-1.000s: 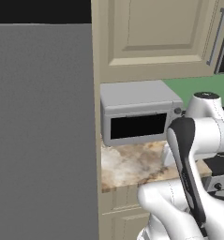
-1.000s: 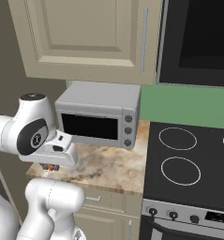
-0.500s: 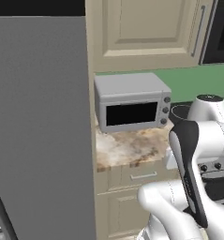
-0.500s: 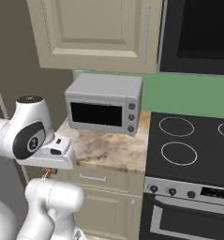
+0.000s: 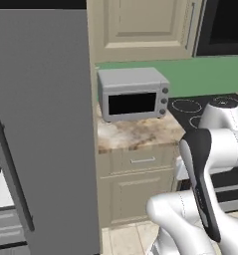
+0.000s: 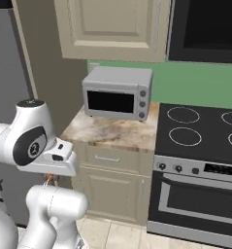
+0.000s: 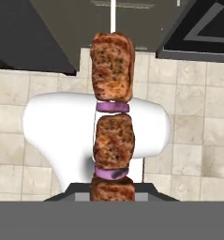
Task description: Store the kebab skewer in the freezer for long-term storage. Close the freezer door after placing the cooked food.
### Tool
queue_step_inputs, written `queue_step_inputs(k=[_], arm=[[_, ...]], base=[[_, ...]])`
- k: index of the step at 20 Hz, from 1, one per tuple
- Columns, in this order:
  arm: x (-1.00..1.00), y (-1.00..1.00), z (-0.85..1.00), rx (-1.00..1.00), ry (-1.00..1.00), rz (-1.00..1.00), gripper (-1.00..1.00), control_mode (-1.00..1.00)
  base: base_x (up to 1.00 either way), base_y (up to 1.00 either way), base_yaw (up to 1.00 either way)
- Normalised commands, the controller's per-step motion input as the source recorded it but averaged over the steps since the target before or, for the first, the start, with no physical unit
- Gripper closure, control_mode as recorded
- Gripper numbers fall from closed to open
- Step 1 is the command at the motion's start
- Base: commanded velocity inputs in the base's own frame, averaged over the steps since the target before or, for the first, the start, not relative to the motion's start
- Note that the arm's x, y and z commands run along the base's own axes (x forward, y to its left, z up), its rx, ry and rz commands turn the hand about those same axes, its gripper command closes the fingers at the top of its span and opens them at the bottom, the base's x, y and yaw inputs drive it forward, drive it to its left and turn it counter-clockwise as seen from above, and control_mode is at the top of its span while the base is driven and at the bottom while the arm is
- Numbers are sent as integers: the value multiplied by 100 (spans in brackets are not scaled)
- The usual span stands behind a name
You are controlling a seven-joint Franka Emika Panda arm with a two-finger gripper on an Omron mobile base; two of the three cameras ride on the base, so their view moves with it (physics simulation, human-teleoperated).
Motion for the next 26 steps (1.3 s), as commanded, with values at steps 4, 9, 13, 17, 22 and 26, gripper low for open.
queue_step_inputs(k=[4, 9, 13, 17, 22, 26], arm=[[0, 0, 0, 0, 0, 0, 100, 100], [0, 0, 0, 0, 0, 0, 100, 100], [0, 0, 0, 0, 0, 0, 100, 100], [0, 0, 0, 0, 0, 0, 100, 100], [0, 0, 0, 0, 0, 0, 100, 100], [0, 0, 0, 0, 0, 0, 100, 100]], base=[[-45, 38, 15], [-37, 67, 20], [-27, 86, 16], [-7, 84, 19], [1, 56, 31], [14, 30, 36]])
